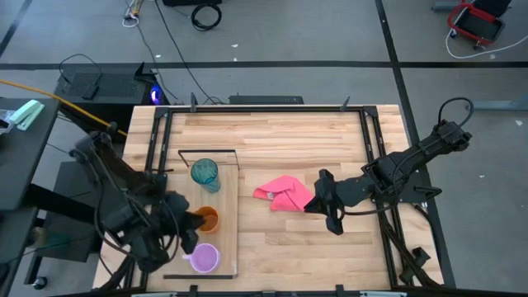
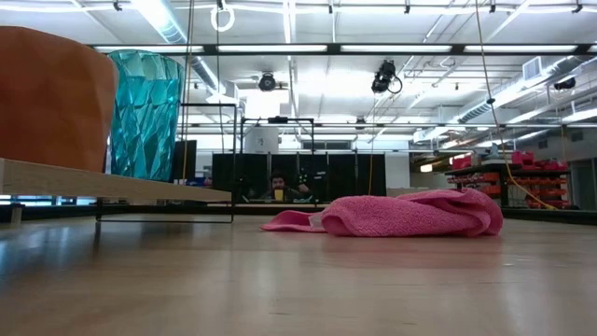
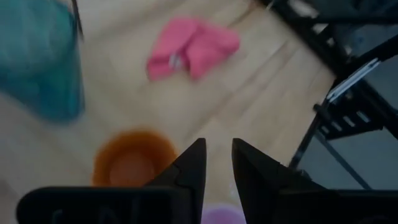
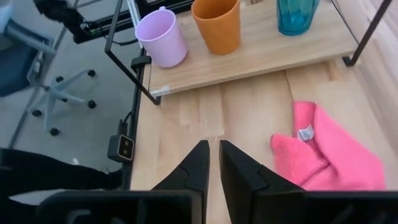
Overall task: Stack small to large cups/mugs on shelf
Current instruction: Return to Home Position
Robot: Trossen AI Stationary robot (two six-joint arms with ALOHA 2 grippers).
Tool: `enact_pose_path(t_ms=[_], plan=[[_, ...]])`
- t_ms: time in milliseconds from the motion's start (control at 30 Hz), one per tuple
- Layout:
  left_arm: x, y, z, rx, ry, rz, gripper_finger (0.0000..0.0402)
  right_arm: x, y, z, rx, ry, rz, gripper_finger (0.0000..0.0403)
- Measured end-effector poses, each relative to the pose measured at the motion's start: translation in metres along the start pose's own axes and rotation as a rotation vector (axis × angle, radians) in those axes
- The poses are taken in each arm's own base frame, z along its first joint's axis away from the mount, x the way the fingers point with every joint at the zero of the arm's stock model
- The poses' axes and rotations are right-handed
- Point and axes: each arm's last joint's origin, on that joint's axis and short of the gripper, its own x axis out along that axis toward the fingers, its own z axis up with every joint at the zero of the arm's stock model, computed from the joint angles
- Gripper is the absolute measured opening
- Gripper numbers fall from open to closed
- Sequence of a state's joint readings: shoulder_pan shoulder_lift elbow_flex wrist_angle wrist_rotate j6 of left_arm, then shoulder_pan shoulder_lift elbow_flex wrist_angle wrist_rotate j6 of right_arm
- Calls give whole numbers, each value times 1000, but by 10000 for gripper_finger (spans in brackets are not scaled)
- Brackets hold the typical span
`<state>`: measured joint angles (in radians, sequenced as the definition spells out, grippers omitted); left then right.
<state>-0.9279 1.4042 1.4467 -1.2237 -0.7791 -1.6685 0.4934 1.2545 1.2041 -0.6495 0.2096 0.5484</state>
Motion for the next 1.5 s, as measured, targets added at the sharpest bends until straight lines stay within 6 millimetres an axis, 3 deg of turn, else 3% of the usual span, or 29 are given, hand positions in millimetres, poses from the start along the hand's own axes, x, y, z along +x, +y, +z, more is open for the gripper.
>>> enact_pose_path(t_ms=[300,467,600,733,933,1133,1500], plan=[[-17,10,21,154,-106,-52,81,0,0,0,159,0,1,43],[-17,11,18,501,-31,-47,74,0,0,0,119,0,1,43],[-16,11,20,618,-64,-32,75,0,0,0,77,-1,1,43],[-17,15,23,773,-94,5,80,0,2,5,174,-48,32,43],[-39,40,44,730,-137,4,84,-9,13,28,167,-273,179,43],[-74,68,69,651,-242,-135,77,-35,14,40,66,-432,262,43],[-102,91,114,695,-460,-212,86,-92,-17,54,-146,-567,454,43]])
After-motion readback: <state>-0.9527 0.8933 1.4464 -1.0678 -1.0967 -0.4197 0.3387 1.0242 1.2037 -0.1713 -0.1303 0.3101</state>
